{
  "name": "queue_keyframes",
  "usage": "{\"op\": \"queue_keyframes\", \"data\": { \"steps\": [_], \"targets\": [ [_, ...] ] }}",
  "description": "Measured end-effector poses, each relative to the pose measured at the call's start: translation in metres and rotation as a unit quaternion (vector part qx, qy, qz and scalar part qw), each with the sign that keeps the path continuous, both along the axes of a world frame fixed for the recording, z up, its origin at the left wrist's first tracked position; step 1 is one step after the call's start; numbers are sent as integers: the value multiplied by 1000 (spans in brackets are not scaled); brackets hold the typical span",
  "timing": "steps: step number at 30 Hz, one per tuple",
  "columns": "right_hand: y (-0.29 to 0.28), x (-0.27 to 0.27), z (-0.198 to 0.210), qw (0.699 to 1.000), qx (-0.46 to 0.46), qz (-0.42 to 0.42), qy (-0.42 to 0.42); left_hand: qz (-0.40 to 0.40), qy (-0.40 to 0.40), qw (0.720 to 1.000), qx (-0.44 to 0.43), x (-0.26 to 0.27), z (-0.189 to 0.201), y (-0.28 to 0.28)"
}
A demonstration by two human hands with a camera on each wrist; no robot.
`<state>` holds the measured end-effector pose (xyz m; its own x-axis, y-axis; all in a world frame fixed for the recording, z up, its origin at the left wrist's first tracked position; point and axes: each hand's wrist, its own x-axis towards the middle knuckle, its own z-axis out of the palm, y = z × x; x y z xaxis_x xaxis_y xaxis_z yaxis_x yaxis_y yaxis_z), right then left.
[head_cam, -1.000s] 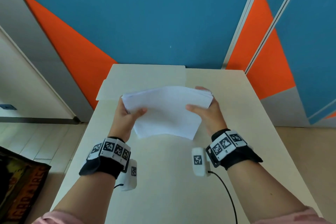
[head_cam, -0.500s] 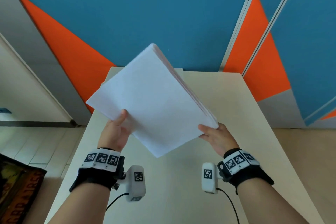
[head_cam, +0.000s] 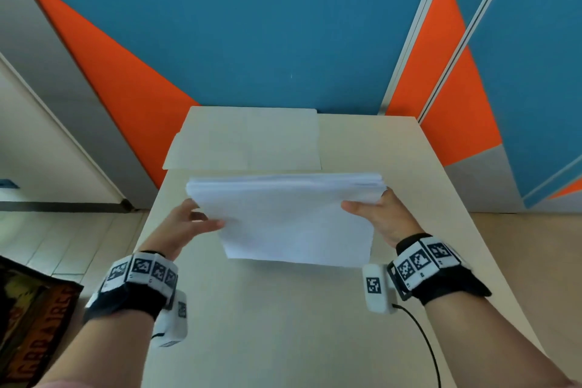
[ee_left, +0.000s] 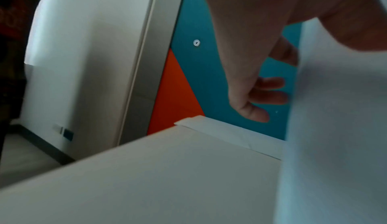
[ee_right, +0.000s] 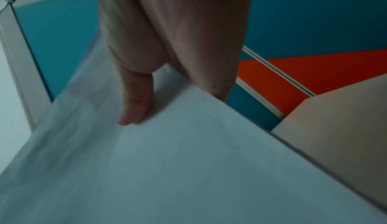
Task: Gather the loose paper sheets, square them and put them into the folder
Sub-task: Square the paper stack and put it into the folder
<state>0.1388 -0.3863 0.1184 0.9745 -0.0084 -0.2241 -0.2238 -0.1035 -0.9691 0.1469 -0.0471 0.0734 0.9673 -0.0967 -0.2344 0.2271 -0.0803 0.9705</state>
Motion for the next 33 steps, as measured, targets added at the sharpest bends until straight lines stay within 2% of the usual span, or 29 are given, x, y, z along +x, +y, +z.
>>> {"op": "queue_keyframes", "data": {
  "steps": [4, 7, 11, 14, 17, 22, 27, 30, 33],
  "targets": [
    [10, -5, -7, 1000, -15, 2, 6, 59, -11, 994, -91, -2, -7, -25],
    [7, -2, -1, 999, -3, -10, -34, 94, -60, 989, -100, -3, 3, -32],
    [8, 1, 1, 995, 8, -60, -73, 86, -131, 983, -95, -6, 14, -38],
    [11, -5, -13, 996, 19, -77, -47, 95, -114, 984, -96, -9, -3, -44],
    [15, -13, -20, 991, 71, -101, -56, 103, -113, 985, -85, -10, -9, -52],
    [24, -5, -14, 965, 142, -199, -90, 230, -94, 960, -130, 1, 7, -70],
    [28, 5, -17, 958, 99, -240, -120, 288, -96, 948, -96, 17, 11, -76],
    [25, 10, -14, 960, 66, -235, -138, 268, -103, 953, -94, 18, 9, -74],
    [24, 7, -11, 965, 72, -214, -135, 262, -113, 952, -107, 15, 11, -77]
  ]
}}
